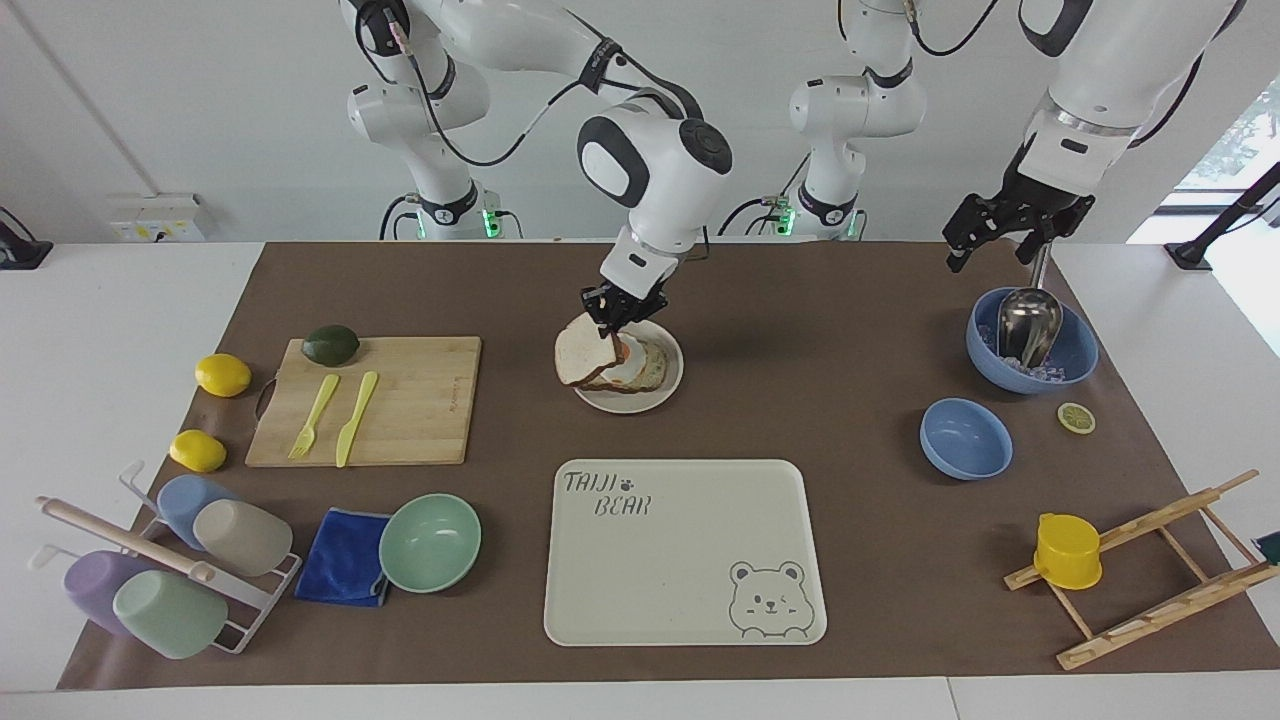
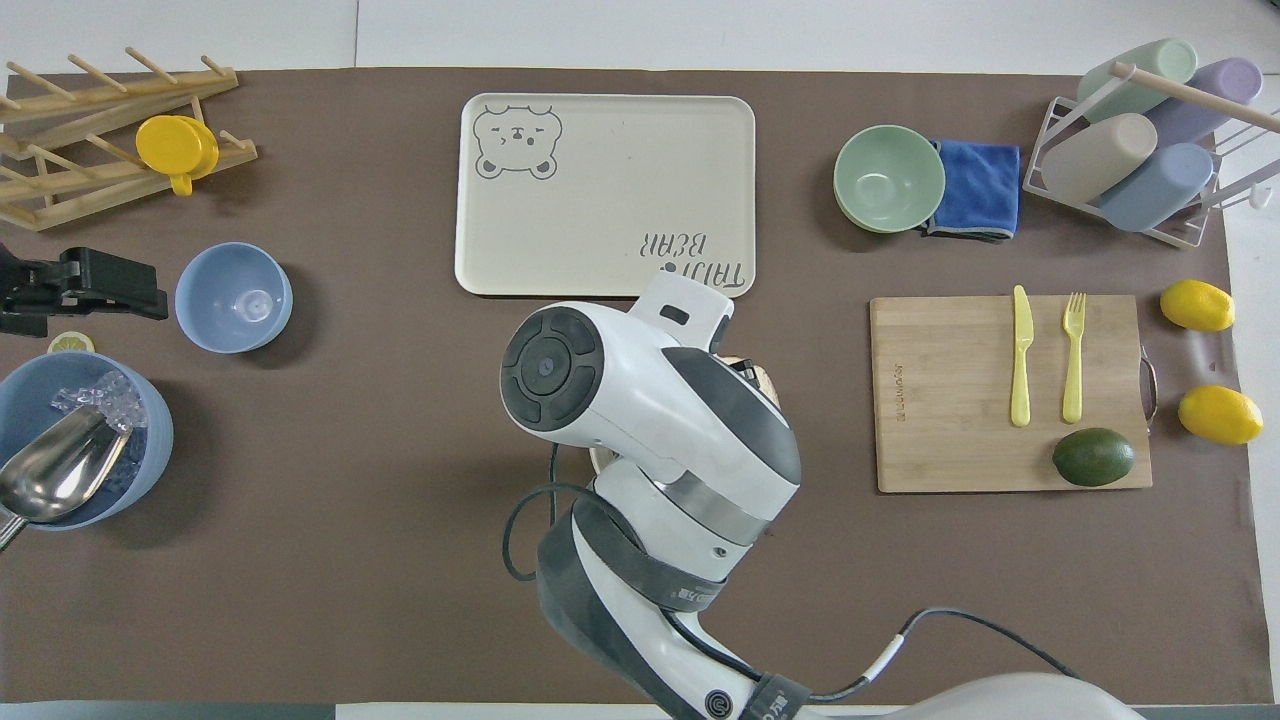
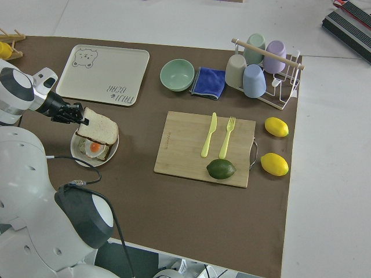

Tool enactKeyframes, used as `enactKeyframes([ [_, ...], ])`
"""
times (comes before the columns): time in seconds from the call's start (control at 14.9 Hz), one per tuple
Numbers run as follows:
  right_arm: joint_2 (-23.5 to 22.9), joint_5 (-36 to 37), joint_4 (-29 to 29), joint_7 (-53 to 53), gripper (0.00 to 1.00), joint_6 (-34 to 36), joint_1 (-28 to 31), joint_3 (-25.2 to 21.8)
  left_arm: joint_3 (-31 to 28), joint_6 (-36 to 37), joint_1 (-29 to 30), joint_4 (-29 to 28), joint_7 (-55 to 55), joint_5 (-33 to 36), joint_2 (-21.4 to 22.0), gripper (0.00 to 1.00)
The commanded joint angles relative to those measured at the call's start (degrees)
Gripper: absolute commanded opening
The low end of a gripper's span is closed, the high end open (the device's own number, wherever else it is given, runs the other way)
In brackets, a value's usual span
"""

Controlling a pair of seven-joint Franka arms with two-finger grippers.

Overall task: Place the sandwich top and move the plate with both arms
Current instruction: 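Carry the bread slice with the right gripper over the egg plate, then lower the bread onto the fried egg and open the right gripper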

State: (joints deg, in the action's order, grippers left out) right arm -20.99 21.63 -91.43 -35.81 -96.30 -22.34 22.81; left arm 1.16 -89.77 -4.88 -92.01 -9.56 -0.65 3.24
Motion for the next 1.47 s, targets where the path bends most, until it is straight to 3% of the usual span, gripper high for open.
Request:
enactKeyframes([
  [0.0, -1.6, -0.8, 0.0, -4.3, 0.0, -1.8, -1.6, 0.6, 0.2, -1.0, 0.6, -2.6, 0.4, 0.5, 1.9, 1.0],
  [0.4, -1.4, -0.8, -2.0, -5.4, 0.02, -2.4, -1.5, 0.9, 0.2, -1.3, 1.2, -4.5, 0.7, 0.5, 2.6, 1.0],
  [0.8, -0.7, -2.3, -5.0, -6.5, 0.14, -7.0, -1.5, 1.0, 0.2, -2.3, 1.1, -5.5, 0.7, 0.4, 2.9, 1.0],
  [1.07, -0.2, -2.5, -7.1, -6.5, 0.44, -9.4, -1.3, 1.0, 0.3, -2.8, 1.1, -6.1, 0.7, 0.1, 2.9, 1.0],
  [1.4, 0.0, -4.5, -8.2, -7.3, 0.71, -10.8, -1.5, 1.1, 0.3, -3.2, 1.1, -6.1, 0.7, 0.0, 2.8, 1.0],
])
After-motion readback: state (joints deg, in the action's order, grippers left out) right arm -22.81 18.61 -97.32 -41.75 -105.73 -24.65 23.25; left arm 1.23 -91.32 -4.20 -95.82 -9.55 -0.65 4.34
